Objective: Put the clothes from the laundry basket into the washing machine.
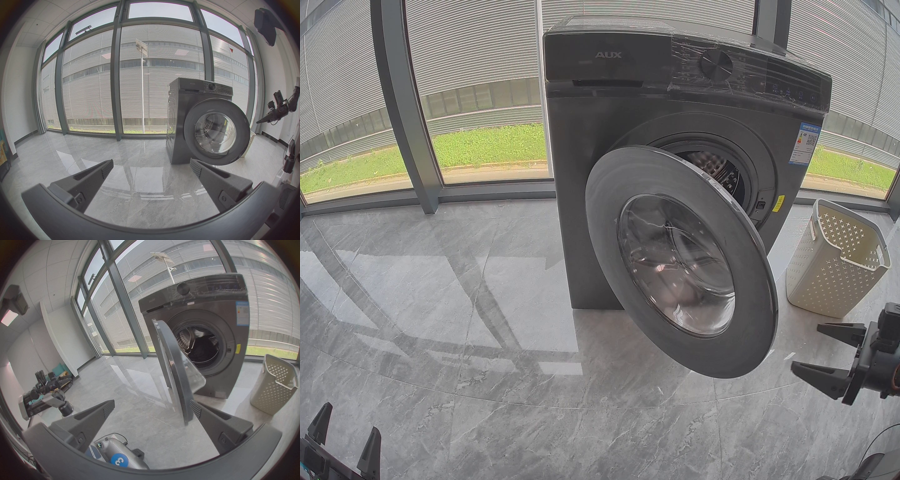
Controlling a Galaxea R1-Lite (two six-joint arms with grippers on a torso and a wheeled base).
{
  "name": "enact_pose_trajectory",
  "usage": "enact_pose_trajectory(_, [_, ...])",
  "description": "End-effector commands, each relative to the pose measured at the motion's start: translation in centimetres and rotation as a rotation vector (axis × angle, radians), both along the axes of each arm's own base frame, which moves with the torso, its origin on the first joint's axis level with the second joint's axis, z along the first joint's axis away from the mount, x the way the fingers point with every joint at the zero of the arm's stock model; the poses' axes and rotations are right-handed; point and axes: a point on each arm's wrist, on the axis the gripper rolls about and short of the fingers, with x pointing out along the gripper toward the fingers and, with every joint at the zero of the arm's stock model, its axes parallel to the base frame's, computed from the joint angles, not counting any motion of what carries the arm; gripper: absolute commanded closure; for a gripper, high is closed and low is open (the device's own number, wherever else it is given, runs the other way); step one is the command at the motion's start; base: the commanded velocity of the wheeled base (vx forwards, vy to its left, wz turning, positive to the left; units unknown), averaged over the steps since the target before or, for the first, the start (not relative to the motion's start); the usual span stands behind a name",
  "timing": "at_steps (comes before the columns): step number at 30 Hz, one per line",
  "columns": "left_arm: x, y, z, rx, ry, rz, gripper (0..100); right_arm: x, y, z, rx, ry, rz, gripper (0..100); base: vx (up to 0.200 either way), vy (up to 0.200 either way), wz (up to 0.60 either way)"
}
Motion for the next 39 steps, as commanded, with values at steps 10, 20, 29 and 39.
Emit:
enact_pose_trajectory(10, [0.1,0.0,-0.5,0.002,0.009,-0.001,0,7.8,1.8,-2.0,0.06,0.048,-0.092,0,0.0,0.0,0.0])
enact_pose_trajectory(20, [0.1,0.0,-0.5,0.0,0.009,-0.001,0,10.8,0.7,-2.1,0.058,-0.08,-0.31,0,0.0,0.0,0.0])
enact_pose_trajectory(29, [0.1,0.0,-0.5,0.0,0.009,0.006,0,11.7,-1.0,1.2,0.104,-0.259,-0.392,0,0.0,-0.111,0.0])
enact_pose_trajectory(39, [0.1,0.0,-0.5,0.002,0.009,0.001,0,11.3,-1.2,1.6,0.097,-0.339,-0.391,0,0.0,-0.12,0.0])
